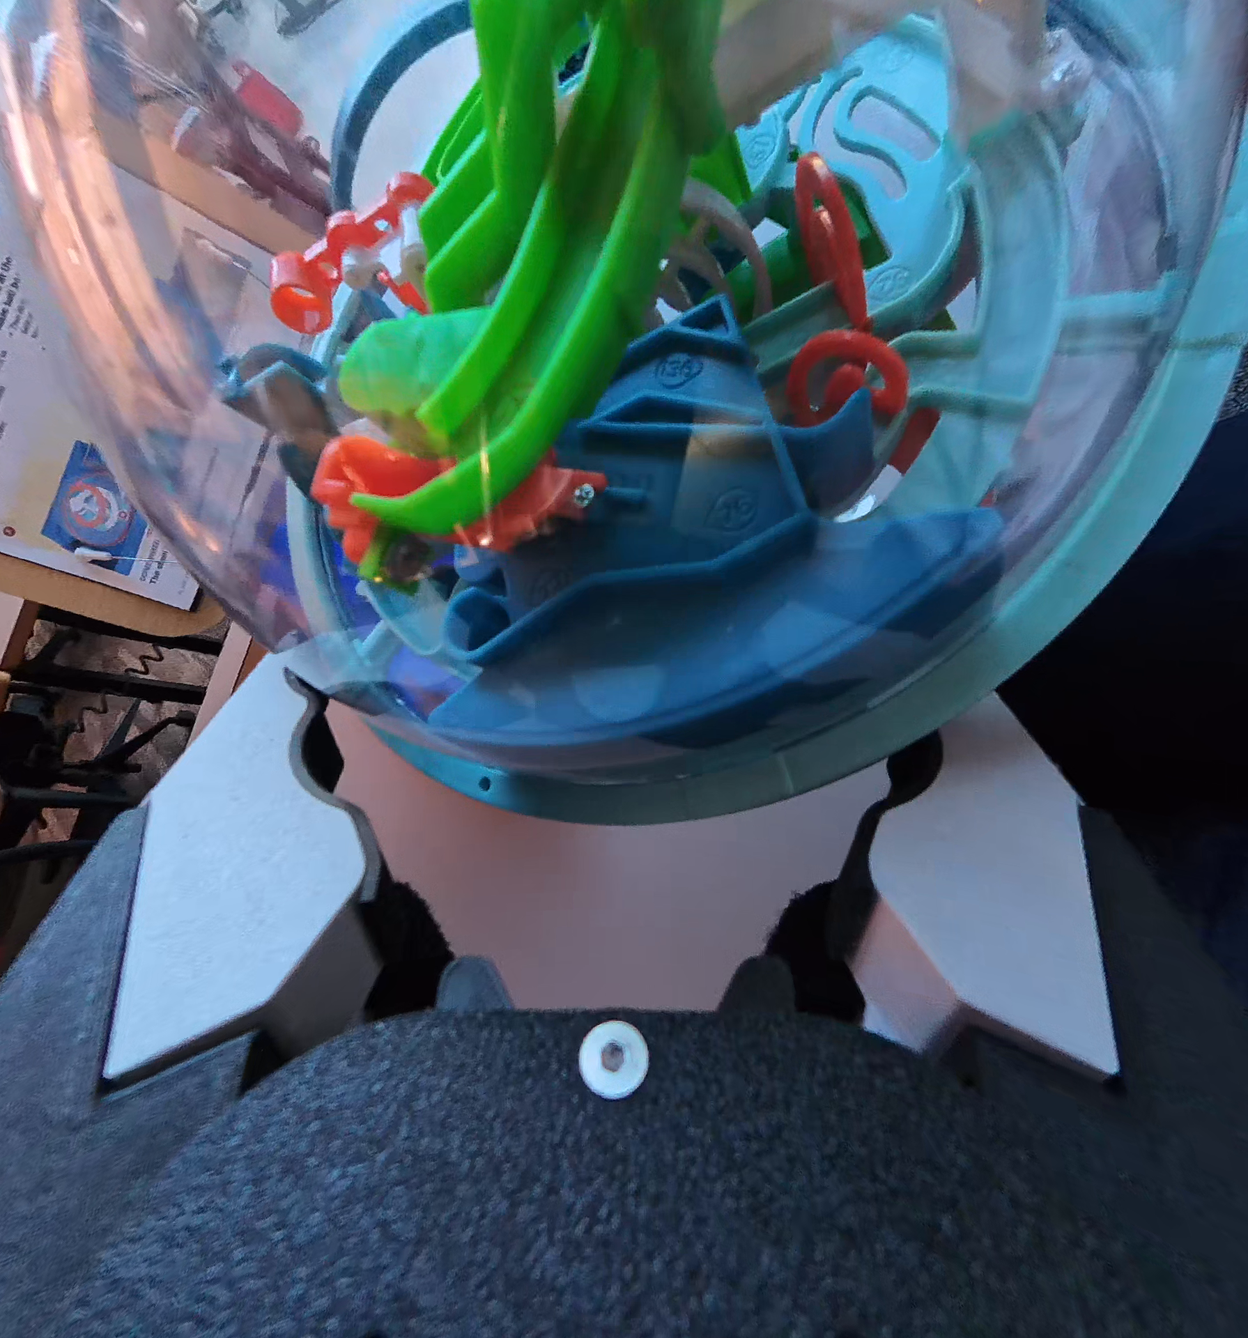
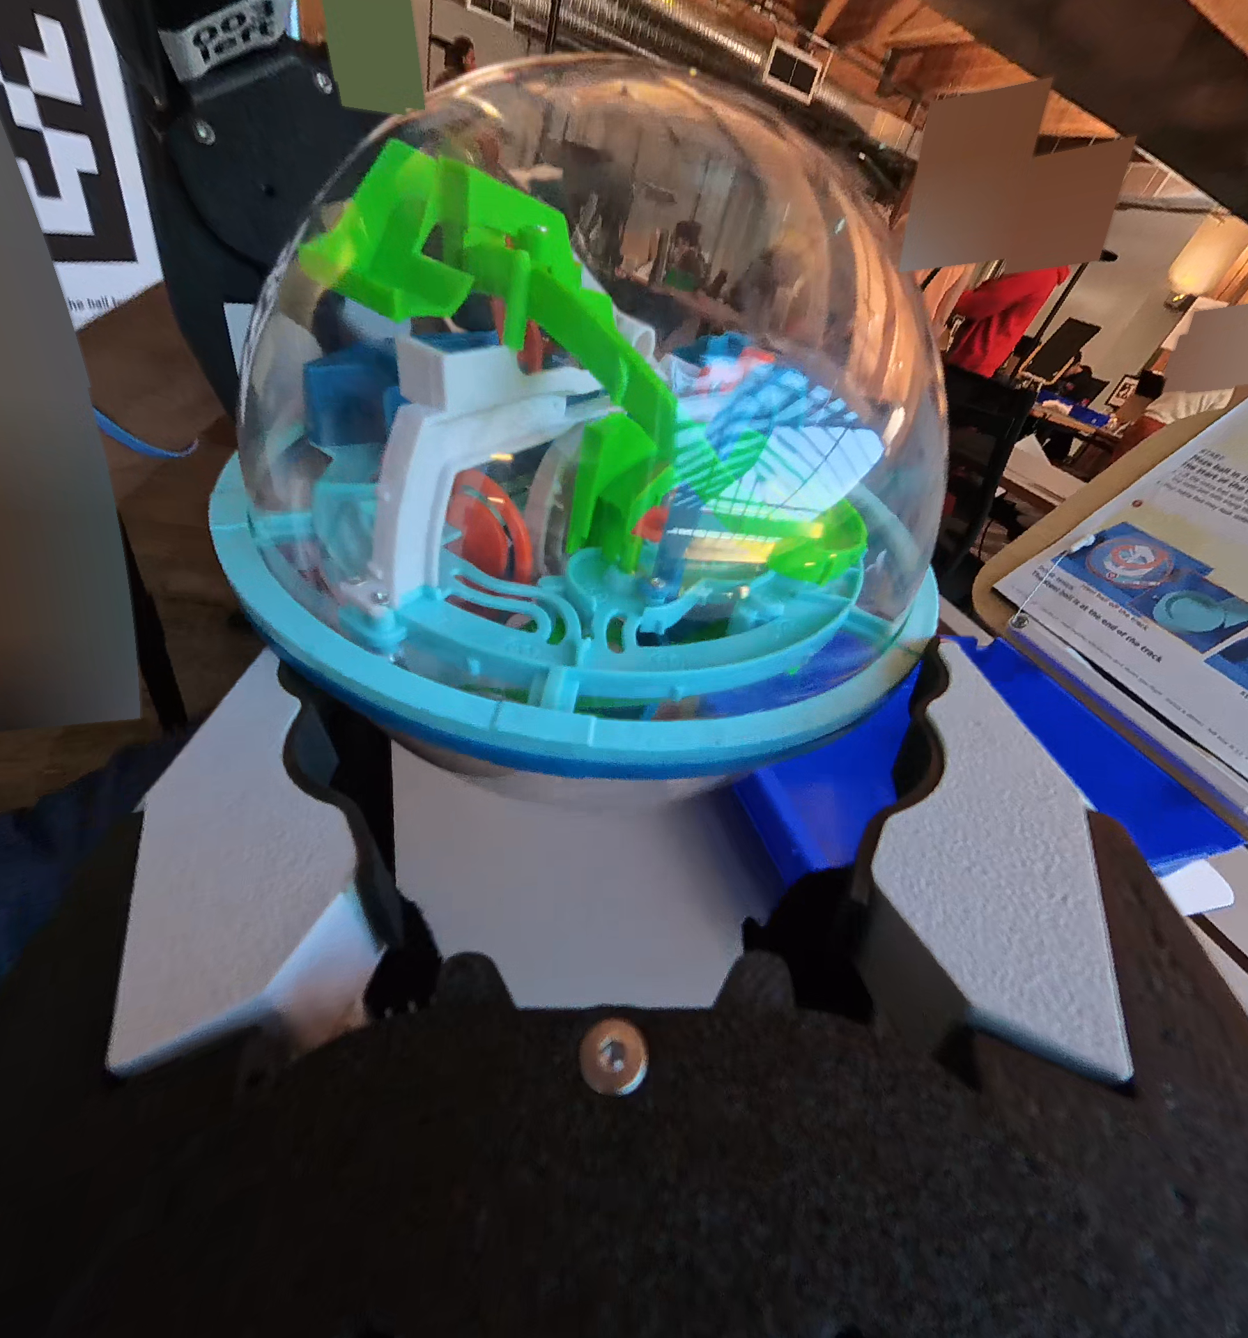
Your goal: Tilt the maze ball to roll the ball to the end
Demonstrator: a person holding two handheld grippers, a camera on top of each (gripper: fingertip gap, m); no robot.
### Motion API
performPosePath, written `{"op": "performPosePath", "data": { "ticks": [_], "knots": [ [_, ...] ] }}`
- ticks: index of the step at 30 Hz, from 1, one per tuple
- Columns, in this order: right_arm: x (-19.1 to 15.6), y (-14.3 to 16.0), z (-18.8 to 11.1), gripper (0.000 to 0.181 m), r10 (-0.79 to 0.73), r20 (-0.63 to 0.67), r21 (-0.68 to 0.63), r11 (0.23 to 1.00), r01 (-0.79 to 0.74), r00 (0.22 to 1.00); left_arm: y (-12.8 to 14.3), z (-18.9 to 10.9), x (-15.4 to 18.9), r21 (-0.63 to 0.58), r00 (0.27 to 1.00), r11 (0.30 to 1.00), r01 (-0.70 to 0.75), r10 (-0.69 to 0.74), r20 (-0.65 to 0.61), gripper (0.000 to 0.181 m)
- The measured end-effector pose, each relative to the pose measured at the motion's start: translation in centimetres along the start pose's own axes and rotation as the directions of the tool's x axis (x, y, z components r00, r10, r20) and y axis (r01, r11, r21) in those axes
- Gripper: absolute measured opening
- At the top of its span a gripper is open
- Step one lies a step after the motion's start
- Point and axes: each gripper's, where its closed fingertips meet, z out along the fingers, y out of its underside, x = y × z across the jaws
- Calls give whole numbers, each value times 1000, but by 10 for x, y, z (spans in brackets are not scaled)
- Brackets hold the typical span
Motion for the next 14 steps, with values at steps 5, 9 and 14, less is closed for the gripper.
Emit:
{"op": "performPosePath", "data": {
  "ticks": [5,9,14],
  "knots": [
    [0,34,6,155,-22,4,-89,996,22,1000,22,21,7,-59,1000,998,-12,12,7,152],
    [2,58,12,154,-86,-17,-151,985,83,996,40,40,10,-100,999,995,-28,33,43,152],
    [-1,90,18,155,-94,-3,-195,976,92,996,60,60,21,-91,998,996,-18,23,54,151]
  ]
}}
